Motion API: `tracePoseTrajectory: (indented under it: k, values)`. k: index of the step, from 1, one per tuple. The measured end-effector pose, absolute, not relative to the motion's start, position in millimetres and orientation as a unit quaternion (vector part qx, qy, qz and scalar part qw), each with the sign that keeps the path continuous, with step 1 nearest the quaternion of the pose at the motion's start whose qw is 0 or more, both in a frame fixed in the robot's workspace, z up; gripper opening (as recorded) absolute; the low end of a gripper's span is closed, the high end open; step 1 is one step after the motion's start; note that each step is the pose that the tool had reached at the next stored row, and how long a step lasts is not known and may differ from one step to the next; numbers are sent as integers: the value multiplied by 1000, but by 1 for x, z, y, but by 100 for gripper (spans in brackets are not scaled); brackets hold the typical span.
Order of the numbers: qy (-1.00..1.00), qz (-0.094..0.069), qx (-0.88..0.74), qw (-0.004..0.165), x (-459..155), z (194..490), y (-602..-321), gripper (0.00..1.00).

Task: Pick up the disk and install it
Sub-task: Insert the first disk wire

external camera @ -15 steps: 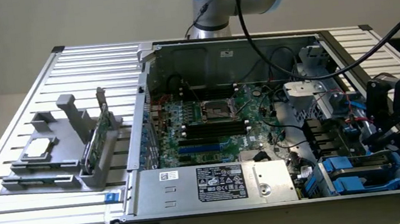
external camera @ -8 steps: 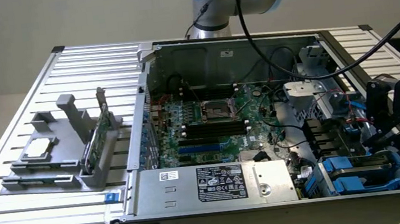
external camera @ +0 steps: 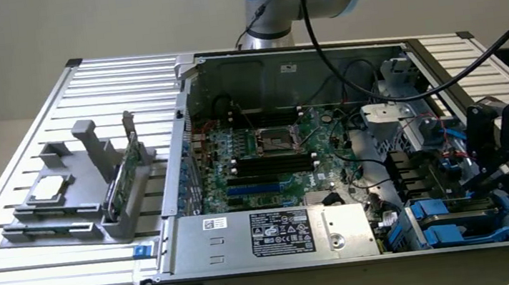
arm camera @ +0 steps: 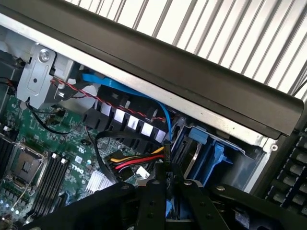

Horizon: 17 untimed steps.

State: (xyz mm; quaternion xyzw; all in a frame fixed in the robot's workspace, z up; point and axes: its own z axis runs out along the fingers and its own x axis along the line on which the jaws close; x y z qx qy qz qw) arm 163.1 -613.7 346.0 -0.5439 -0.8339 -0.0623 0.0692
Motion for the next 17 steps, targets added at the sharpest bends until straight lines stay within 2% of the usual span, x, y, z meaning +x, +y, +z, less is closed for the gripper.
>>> tracePoseTrajectory:
  k: [17]
  values:
    - [-796, -62, -599, 69, 163, 346, -614, 16]
